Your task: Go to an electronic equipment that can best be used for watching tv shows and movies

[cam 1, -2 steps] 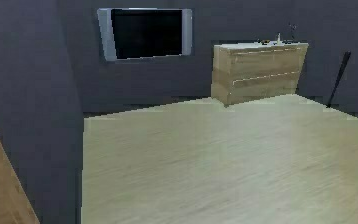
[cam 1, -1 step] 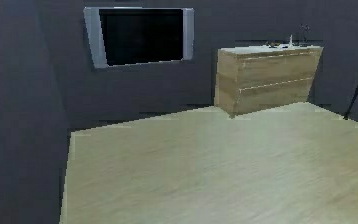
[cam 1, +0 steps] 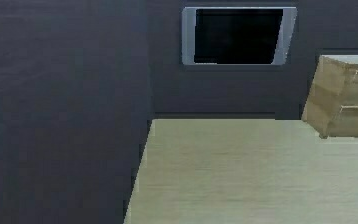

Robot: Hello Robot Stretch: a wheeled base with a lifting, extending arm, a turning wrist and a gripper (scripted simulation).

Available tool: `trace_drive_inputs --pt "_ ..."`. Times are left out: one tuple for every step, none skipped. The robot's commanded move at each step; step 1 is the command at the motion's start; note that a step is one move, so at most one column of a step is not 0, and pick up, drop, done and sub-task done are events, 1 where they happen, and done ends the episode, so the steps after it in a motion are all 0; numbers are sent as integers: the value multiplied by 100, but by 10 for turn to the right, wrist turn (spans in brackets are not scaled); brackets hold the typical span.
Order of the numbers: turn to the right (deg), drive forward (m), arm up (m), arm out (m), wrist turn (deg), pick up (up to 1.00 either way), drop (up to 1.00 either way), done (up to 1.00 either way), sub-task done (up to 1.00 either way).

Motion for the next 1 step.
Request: trace_drive_inputs --pt "0 100 0 0 0 0 0 0 0"
